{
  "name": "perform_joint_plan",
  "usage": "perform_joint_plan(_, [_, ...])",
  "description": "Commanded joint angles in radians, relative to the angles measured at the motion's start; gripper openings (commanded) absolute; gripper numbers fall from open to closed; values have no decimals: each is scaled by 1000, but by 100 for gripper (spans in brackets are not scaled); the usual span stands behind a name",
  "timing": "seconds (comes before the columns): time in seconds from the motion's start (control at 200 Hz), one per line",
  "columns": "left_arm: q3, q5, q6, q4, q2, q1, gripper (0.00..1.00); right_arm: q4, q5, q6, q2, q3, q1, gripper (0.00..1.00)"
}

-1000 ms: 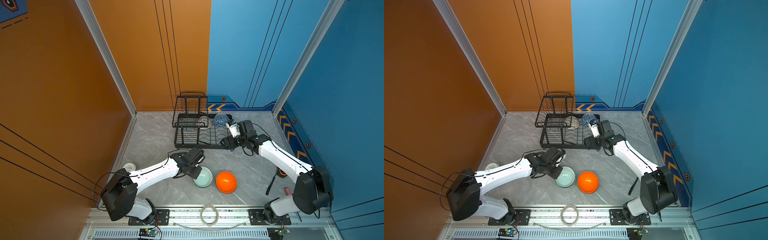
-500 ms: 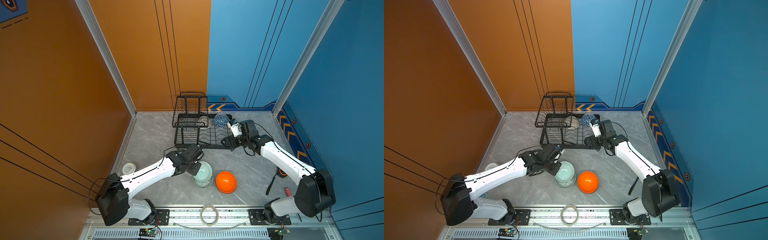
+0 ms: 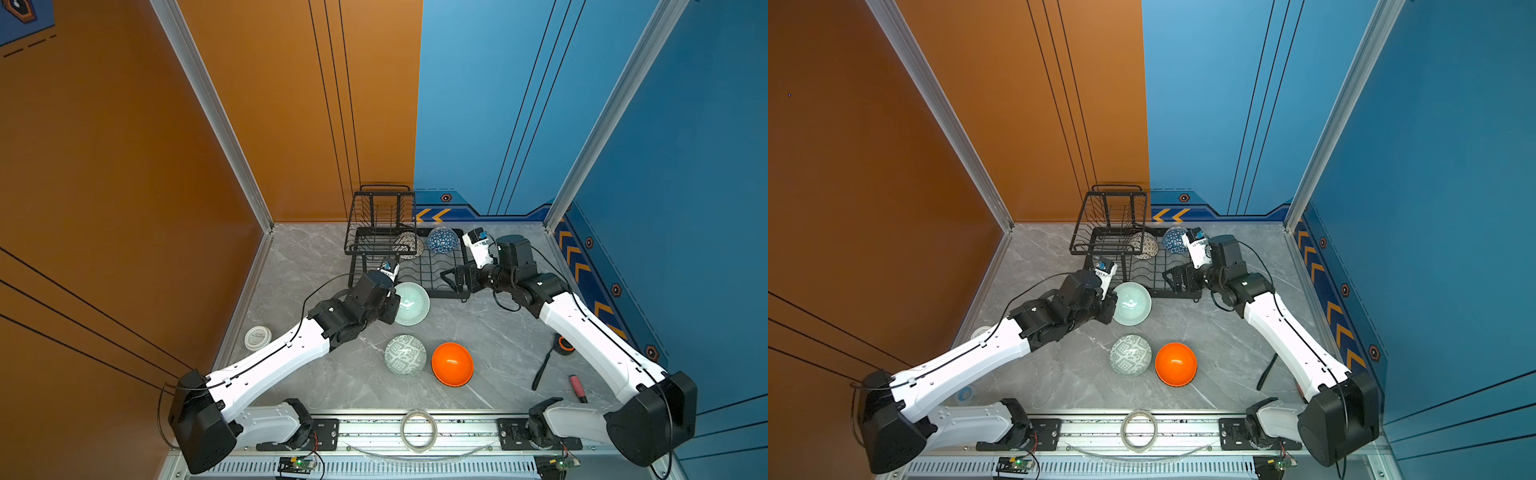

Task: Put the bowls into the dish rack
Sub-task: 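Lift the green bowl toward the rack while the right gripper grasps its rim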

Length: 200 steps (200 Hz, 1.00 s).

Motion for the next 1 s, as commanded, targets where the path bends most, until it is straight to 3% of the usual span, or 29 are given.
perform_joint_plan(0.0, [26,-63,-17,211,15,11,0,48,-61,98,-29,30,41,100])
perform_joint_plan(0.245, [47,-87,-19,327,61,16,0,97,28,160,29,37,132,100])
perform_joint_plan(0.471, [41,-90,-18,395,76,22,0,96,116,204,112,60,153,84])
perform_joint_plan(0.996, [3,-51,-31,459,85,27,0,213,132,267,158,42,166,23])
